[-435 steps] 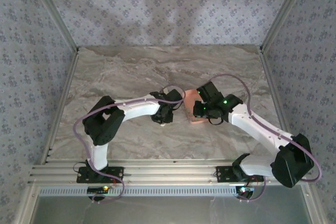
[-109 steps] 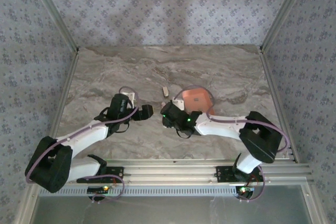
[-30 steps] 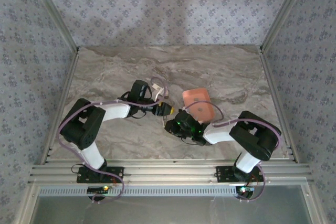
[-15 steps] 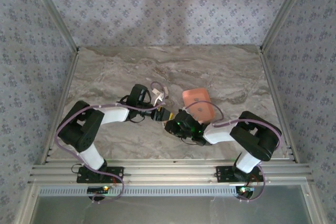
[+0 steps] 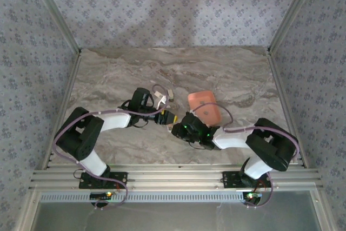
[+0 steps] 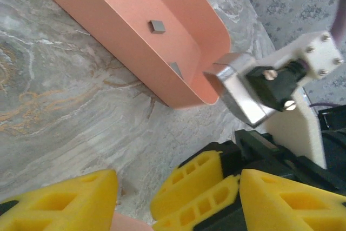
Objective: Load the staples into the stapler
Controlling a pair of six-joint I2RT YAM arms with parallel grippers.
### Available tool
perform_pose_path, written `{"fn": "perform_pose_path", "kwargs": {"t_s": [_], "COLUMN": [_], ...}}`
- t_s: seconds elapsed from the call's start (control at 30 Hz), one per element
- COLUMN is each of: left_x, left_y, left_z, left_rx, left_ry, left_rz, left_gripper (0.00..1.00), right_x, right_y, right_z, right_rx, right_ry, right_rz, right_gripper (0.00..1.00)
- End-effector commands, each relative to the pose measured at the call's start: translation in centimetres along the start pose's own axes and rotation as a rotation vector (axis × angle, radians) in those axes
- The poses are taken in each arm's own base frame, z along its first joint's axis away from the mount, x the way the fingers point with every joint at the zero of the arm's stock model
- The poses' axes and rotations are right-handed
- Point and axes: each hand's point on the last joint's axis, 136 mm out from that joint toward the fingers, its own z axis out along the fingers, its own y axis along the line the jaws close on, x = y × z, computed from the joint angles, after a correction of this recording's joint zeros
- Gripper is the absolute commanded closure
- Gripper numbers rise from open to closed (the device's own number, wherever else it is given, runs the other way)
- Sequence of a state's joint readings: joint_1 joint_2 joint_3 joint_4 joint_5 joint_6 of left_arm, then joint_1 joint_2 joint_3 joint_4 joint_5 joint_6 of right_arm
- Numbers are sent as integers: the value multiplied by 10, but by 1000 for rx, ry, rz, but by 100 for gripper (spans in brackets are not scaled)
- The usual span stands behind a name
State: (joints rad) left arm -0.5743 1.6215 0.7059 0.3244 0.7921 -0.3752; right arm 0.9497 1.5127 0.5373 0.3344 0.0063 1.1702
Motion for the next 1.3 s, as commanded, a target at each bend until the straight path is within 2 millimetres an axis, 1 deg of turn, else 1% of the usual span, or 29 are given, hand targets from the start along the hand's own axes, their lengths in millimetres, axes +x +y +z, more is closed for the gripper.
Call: {"fn": "perform_pose_path", "kwargs": {"t_s": [0.0,0.23,0.4,0.47,0.57,0.77,0.9,1.13,1.27], "left_x": [-13,-19,-16,-15,-13,-4,0,4,0], "left_y": [-2,17,29,39,44,52,54,55,51], "left_z": [-9,-29,-40,-47,-55,-69,-74,-76,-78], "left_rx": [-32,-161,-235,-289,-316,-389,-414,-421,-413], "left_ry": [-67,-146,-170,-195,-233,-274,-278,-271,-284], "left_rz": [-10,-87,-134,-169,-196,-231,-229,-230,-205], "left_gripper": [38,35,33,30,30,28,27,27,27], "right_x": [-2,-11,-23,-27,-31,-37,-44,-42,-41], "right_y": [-8,0,10,13,16,25,33,40,40], "right_z": [-9,-21,-30,-33,-35,-32,-30,-17,-11], "right_rx": [43,36,10,6,7,-15,-30,-40,-33], "right_ry": [-19,-42,-61,-62,-63,-45,-43,-6,8], "right_rz": [-35,-60,-72,-79,-88,-97,-101,-110,-107], "right_gripper": [72,70,69,69,68,68,66,65,65]}}
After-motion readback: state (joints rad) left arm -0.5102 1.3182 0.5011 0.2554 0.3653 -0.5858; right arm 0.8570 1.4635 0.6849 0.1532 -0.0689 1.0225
